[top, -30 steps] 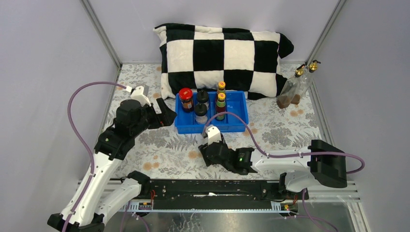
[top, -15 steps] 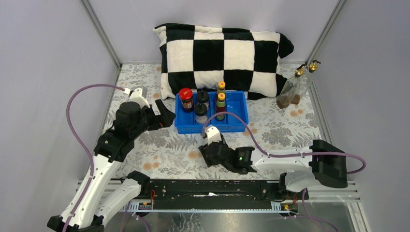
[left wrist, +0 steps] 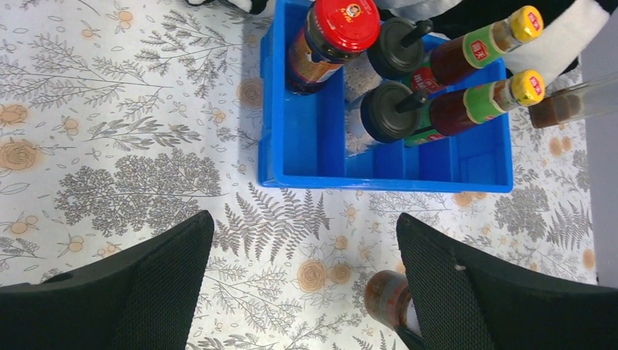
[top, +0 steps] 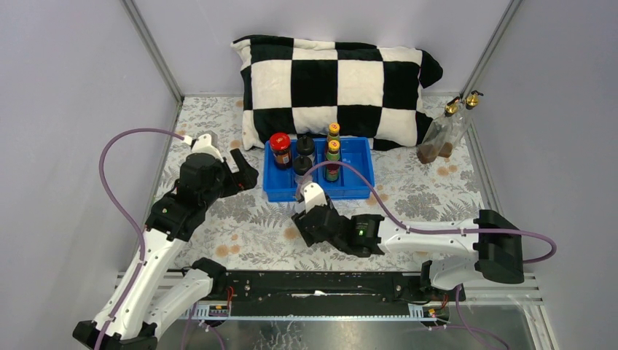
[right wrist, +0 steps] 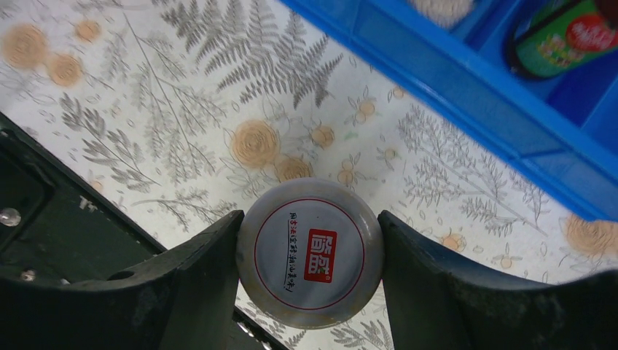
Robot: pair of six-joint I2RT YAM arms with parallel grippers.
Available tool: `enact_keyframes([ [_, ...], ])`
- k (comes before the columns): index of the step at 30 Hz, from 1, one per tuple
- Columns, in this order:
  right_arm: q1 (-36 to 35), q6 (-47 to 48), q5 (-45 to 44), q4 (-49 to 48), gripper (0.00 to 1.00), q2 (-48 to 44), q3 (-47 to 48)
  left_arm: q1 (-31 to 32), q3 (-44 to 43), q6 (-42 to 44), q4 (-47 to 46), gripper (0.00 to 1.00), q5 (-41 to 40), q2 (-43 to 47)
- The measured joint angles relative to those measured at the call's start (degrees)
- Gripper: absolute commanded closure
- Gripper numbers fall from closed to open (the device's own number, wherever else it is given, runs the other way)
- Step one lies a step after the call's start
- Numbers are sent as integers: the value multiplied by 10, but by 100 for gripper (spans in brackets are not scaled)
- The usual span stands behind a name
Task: Organize the condiment bottles
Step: Pick up the bottle from the center of the board.
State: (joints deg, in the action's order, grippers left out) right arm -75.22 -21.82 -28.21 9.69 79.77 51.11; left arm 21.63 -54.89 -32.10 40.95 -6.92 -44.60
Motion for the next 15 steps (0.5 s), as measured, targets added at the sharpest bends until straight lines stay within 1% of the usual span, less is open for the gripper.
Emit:
enact_keyframes([
  [9, 1, 40, -2, 22, 44, 5, 98, -6, 25, -4, 1, 1, -22, 0],
  [15, 16, 59, 14, 28, 44, 24, 140, -8, 39, -4, 1, 1, -22, 3],
])
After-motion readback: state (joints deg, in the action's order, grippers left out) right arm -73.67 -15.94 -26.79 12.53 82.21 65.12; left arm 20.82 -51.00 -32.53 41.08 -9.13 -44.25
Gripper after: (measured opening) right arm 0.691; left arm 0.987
